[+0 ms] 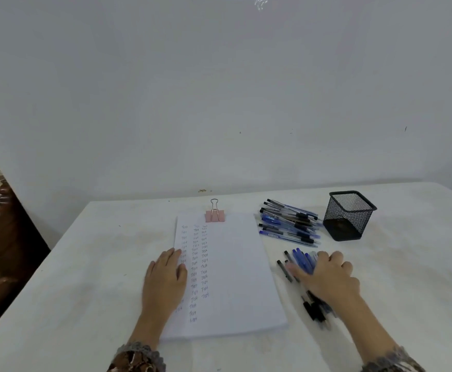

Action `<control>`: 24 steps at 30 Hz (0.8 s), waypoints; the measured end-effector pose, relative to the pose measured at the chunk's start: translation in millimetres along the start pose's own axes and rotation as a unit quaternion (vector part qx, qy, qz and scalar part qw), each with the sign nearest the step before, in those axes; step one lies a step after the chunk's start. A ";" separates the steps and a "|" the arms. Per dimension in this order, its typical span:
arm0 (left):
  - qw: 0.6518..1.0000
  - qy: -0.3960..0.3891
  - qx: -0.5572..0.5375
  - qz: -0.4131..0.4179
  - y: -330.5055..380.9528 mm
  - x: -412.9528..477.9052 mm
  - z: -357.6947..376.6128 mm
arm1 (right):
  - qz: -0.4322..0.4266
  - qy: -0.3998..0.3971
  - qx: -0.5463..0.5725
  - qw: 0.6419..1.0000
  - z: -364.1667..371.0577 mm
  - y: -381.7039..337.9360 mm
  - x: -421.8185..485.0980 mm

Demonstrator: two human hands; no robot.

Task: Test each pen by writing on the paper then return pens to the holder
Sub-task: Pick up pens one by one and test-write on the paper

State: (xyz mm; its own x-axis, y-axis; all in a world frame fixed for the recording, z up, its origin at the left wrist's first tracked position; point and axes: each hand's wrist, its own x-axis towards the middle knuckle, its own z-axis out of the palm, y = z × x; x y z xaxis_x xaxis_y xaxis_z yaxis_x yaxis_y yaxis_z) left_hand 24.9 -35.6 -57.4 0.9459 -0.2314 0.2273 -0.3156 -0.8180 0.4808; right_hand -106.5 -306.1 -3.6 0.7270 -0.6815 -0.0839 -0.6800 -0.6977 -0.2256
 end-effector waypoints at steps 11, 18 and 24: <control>1.000 0.001 -0.007 0.000 -0.3 0.2 0.2 | -0.248 -0.051 -0.050 0.966 -19.6 -21.5 107.2; 1.000 0.005 -0.005 0.004 -0.4 0.9 -0.5 | -0.263 0.031 -0.097 0.959 -9.6 -22.4 111.7; 1.000 0.005 -0.007 0.007 -1.3 0.7 0.7 | -0.280 0.032 -0.142 0.949 -9.5 -20.4 113.4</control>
State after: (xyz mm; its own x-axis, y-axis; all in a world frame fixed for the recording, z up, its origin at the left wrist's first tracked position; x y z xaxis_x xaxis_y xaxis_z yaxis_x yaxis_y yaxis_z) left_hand 26.1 -35.1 -58.5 0.9408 -0.2365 0.2429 -0.3293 -0.8078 0.4889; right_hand -11.2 -371.2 0.6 0.9807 -0.1925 0.0334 -0.1941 -0.9795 0.0544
